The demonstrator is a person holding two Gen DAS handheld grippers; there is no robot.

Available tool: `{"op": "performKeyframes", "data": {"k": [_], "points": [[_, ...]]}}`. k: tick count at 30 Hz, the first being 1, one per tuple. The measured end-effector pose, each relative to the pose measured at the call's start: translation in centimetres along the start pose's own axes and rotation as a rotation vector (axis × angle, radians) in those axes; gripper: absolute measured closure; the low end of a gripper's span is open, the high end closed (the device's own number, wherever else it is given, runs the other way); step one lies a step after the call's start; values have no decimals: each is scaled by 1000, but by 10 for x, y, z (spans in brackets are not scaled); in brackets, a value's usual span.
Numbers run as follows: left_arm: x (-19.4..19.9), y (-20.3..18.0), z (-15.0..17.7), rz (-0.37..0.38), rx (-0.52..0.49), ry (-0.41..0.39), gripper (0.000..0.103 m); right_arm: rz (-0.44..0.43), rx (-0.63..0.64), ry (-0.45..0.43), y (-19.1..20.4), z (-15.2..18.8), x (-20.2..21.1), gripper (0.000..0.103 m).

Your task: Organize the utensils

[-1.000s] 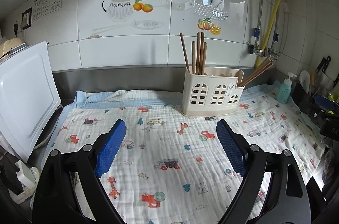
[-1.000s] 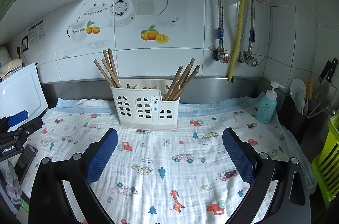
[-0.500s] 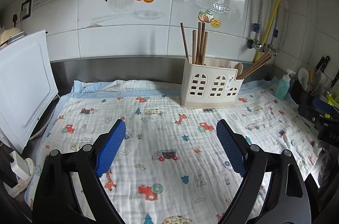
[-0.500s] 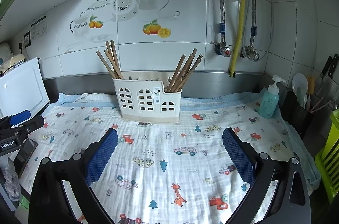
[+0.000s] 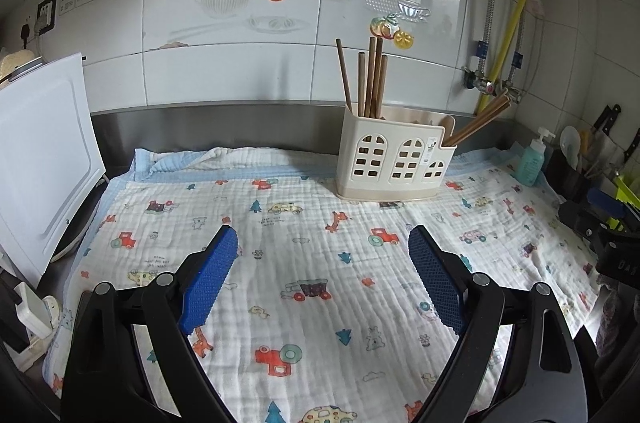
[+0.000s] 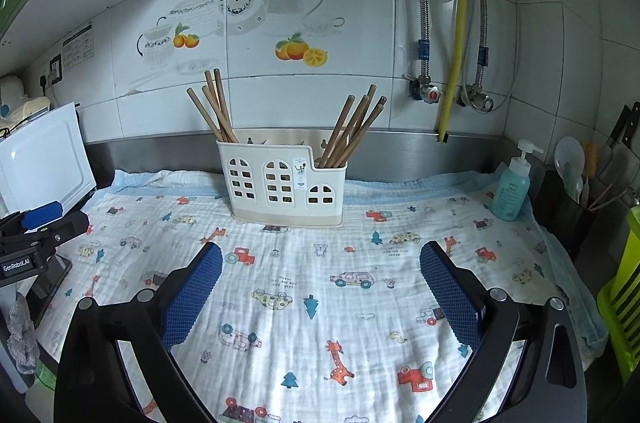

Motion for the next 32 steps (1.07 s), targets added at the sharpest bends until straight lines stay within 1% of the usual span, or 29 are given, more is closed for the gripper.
{"op": "performKeyframes", "data": {"k": [13,18,26,32], "points": [[-3,-7,4,16,-6,13,16,-9,12,3,5,1,-3,7],[-5,-9,4,30,5,15,16,-12,16,4,6,2,-3,7],[-6,-11,6,27,-3,20,16,-13,13,8,7,4,-4,7],[-7,-11,6,11,-5,26,16,-16,13,9,7,4,-5,7]]}}
Point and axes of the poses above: each gripper's, at about its wrist camera, not at the fingertips, and x roughly against the way its jaws point, y to its left, z to its underside, the point moved 8 cm from there along -x, roughly the way its jaws point, and after that the axes turned 2 degrees about x, right-handed, at the moved point
